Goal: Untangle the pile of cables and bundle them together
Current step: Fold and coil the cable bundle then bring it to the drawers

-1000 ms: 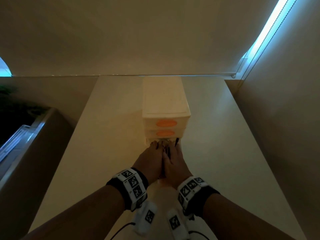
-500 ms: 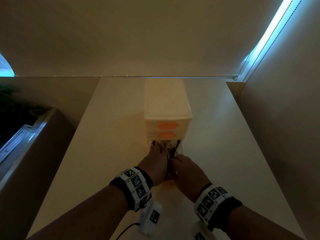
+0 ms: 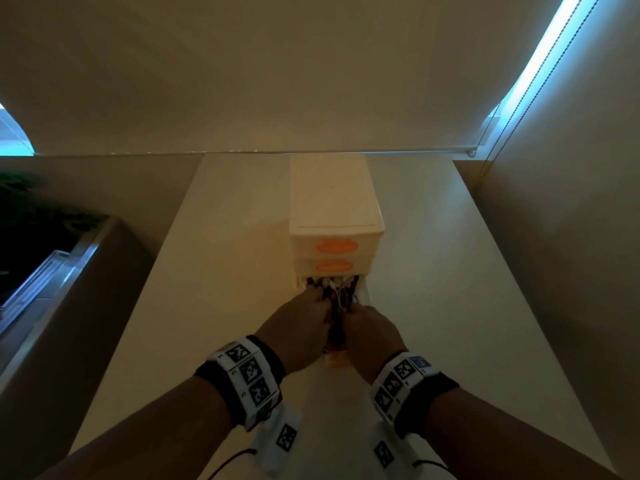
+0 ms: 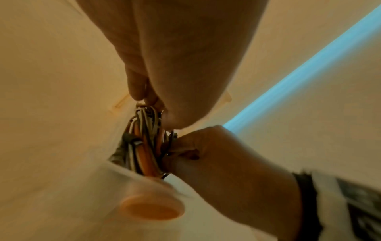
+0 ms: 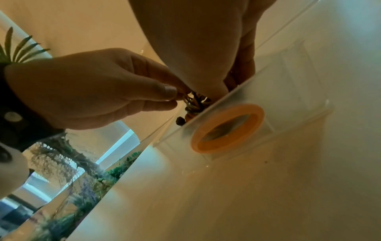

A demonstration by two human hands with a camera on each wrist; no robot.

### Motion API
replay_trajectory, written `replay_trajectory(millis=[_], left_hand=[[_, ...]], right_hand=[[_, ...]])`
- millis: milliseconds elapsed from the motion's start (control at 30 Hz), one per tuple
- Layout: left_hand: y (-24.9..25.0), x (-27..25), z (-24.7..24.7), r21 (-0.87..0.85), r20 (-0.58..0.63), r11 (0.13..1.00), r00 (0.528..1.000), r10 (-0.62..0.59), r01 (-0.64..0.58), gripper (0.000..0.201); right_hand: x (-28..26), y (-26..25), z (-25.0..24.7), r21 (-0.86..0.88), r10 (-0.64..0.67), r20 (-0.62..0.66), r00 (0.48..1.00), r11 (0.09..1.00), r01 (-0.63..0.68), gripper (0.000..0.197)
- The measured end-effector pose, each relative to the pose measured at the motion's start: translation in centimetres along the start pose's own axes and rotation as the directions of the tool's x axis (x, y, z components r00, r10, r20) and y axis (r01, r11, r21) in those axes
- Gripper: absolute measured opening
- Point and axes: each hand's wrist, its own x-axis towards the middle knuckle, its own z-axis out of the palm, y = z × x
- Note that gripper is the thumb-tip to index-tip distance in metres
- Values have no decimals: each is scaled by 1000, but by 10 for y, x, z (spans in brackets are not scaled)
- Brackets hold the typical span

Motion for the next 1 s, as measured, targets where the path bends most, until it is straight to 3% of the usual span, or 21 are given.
replay_trajectory(millis=[100, 167, 300, 467, 567, 633, 733, 833, 933, 1000], left_hand=[[-4, -2, 16, 212, 152, 977, 988, -39, 6, 73], [-8, -2, 24, 244, 184, 970, 982, -44, -2, 84], [-11, 1, 31, 338, 150, 941, 988, -24, -28, 82], [-7, 11, 35, 388, 98, 921, 995, -24, -16, 83], [-8, 9, 39, 366, 84, 931, 996, -24, -8, 80], [-9, 6, 38, 349, 94, 937, 995, -41, 6, 76], [-10, 3, 33, 230, 77, 973, 997, -3, -15, 76], [-20, 0, 39, 59, -43, 997, 997, 56, -54, 62], [-34, 3, 50, 142, -114, 984, 985, 129, -112, 48], [-38, 5, 52, 261, -105, 956, 980, 166, -134, 47]], right_hand=[[-1, 1, 0, -44, -36, 55, 998, 998, 39, 36], [-2, 3, -1, -28, -84, 65, 994, 996, 86, 39], [-3, 12, 1, 93, -158, 76, 984, 984, 151, 59], [4, 16, 16, -14, -126, -24, 992, 992, 125, 80], [18, 18, 20, -263, -366, 57, 929, 892, 368, 66], [25, 22, 19, -320, -418, 121, 901, 842, 434, 69], [23, 28, 11, -91, -388, 84, 918, 914, 395, 84], [16, 30, 1, 154, -411, -48, 910, 898, 413, 85], [11, 29, -10, 189, -400, -42, 916, 897, 400, 77], [10, 31, -13, 79, -404, -62, 913, 910, 408, 59]])
